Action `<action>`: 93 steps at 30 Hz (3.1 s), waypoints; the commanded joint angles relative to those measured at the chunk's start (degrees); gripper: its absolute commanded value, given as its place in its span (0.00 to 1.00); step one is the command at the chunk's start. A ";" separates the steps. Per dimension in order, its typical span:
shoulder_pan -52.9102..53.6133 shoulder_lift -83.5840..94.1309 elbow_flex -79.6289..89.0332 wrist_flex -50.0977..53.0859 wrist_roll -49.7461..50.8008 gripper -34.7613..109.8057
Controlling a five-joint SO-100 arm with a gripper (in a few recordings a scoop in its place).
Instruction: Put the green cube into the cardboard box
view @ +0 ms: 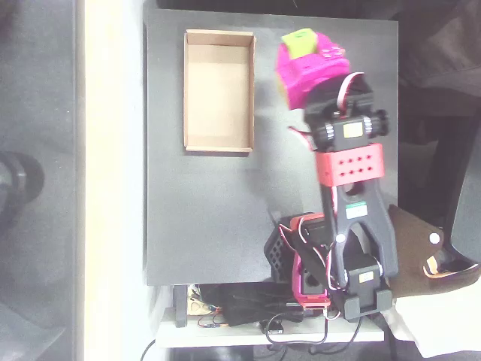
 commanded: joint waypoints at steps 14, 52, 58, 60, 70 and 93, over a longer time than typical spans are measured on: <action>-21.97 1.32 -0.79 -0.09 0.09 0.36; -22.41 -30.76 -0.79 0.26 0.44 0.37; -22.32 -30.76 -0.79 0.18 0.18 0.37; -22.15 -30.67 -0.97 0.09 0.18 0.37; -22.50 -30.67 -0.79 0.09 0.18 0.53; -19.69 -8.61 -2.29 0.00 0.18 0.54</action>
